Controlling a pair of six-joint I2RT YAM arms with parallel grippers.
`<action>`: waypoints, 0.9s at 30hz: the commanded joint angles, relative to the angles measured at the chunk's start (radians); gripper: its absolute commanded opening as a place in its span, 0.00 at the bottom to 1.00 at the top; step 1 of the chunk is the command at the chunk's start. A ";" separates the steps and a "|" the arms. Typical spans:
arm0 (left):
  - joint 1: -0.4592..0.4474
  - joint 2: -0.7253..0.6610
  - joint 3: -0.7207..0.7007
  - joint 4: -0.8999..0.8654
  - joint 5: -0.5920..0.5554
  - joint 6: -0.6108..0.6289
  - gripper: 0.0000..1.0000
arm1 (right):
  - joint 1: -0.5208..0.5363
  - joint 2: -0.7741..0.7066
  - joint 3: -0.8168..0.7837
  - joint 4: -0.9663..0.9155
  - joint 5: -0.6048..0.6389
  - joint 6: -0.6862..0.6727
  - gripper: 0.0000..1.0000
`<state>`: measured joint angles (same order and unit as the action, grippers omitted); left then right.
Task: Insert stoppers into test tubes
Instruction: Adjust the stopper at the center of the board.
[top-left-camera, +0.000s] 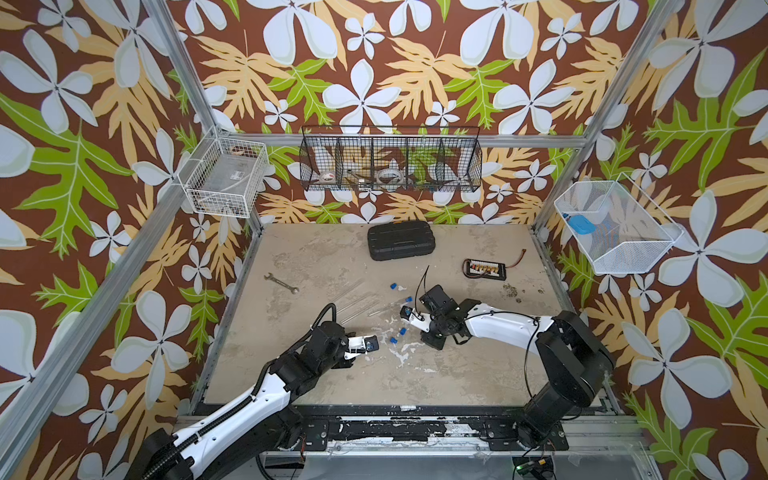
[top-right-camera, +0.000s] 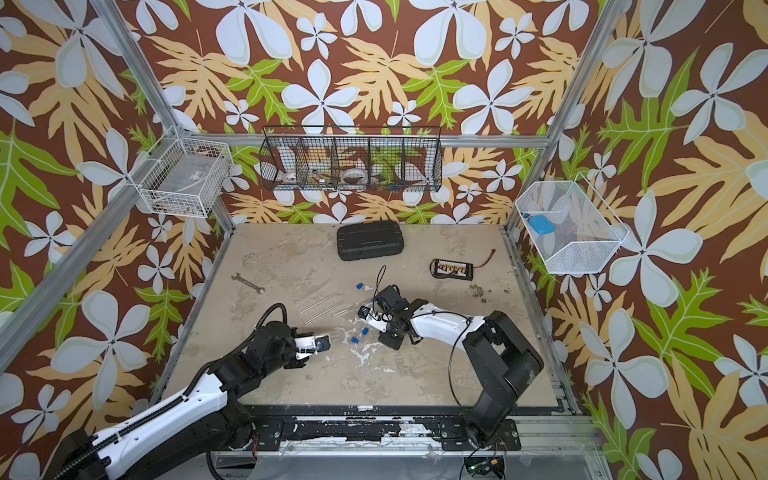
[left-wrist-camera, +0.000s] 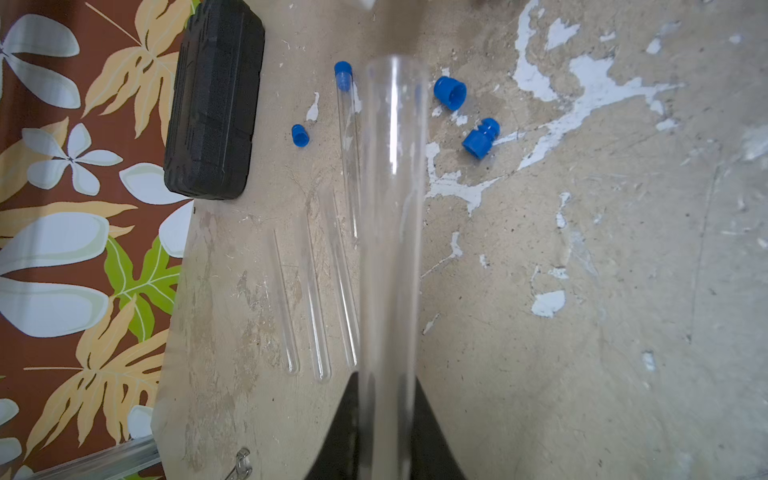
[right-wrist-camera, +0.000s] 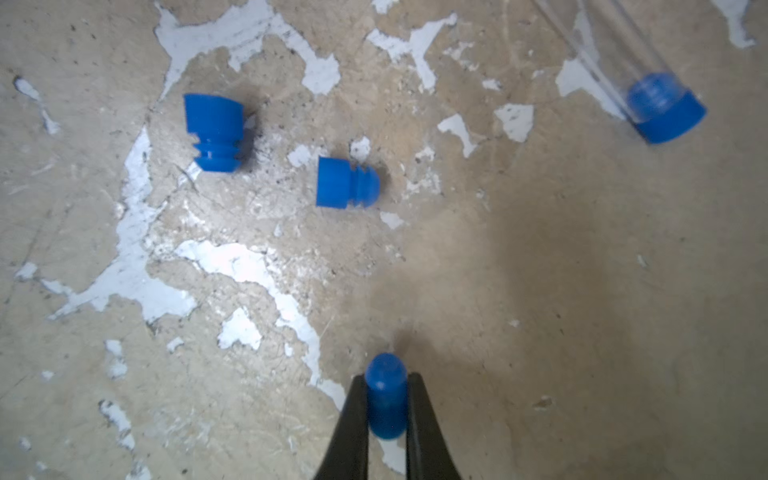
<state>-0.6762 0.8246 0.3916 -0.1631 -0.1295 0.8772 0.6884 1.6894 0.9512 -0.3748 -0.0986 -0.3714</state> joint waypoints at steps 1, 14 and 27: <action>0.004 -0.002 -0.002 0.004 0.011 -0.022 0.00 | -0.003 0.032 0.009 0.017 0.000 -0.013 0.10; 0.003 0.008 -0.006 0.021 0.021 -0.017 0.00 | -0.022 0.072 0.038 -0.013 -0.068 -0.001 0.24; 0.004 0.016 -0.008 0.030 0.027 -0.020 0.00 | -0.032 0.061 0.034 -0.015 -0.104 -0.016 0.25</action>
<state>-0.6750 0.8394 0.3843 -0.1577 -0.1146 0.8665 0.6556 1.7527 0.9874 -0.3527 -0.1860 -0.3748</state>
